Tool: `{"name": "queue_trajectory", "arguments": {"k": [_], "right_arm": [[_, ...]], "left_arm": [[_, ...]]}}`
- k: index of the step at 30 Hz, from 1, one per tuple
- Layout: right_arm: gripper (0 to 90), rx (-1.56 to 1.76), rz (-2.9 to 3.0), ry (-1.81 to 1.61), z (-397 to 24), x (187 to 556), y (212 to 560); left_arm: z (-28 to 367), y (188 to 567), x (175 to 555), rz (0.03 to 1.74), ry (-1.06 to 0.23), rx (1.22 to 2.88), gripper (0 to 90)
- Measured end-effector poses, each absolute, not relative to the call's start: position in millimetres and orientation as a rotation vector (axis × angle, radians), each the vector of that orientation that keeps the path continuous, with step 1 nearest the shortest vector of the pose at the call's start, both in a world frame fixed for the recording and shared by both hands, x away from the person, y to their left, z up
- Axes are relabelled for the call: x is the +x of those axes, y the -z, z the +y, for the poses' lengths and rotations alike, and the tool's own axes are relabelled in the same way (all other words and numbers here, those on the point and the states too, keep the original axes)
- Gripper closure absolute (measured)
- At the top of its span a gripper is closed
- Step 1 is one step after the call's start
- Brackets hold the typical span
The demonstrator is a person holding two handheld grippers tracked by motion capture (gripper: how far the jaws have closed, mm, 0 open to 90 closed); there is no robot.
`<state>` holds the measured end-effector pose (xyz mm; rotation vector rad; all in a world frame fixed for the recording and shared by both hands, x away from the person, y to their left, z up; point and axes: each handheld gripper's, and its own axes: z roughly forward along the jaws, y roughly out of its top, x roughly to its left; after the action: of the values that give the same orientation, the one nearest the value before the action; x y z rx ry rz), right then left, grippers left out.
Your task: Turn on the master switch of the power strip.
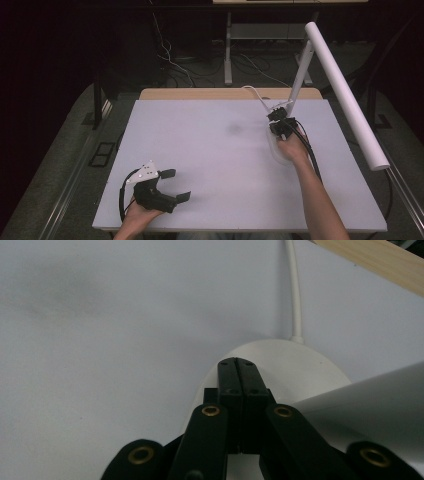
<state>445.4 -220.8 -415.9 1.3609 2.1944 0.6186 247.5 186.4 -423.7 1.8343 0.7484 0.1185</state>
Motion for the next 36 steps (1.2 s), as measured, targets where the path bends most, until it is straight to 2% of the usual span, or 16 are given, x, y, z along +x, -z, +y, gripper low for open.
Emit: {"name": "queue_trajectory", "arguments": {"k": [16,36], "right_arm": [[89.8,1.307,2.208,-0.547,-221,444,409],[89.6,1.254,2.211,-0.709,-214,422,383]], "left_arm": [[186,424,249,0.748,-0.113,1.830,0.0],[185,423,249,0.743,-0.109,1.830,0.0]]}}
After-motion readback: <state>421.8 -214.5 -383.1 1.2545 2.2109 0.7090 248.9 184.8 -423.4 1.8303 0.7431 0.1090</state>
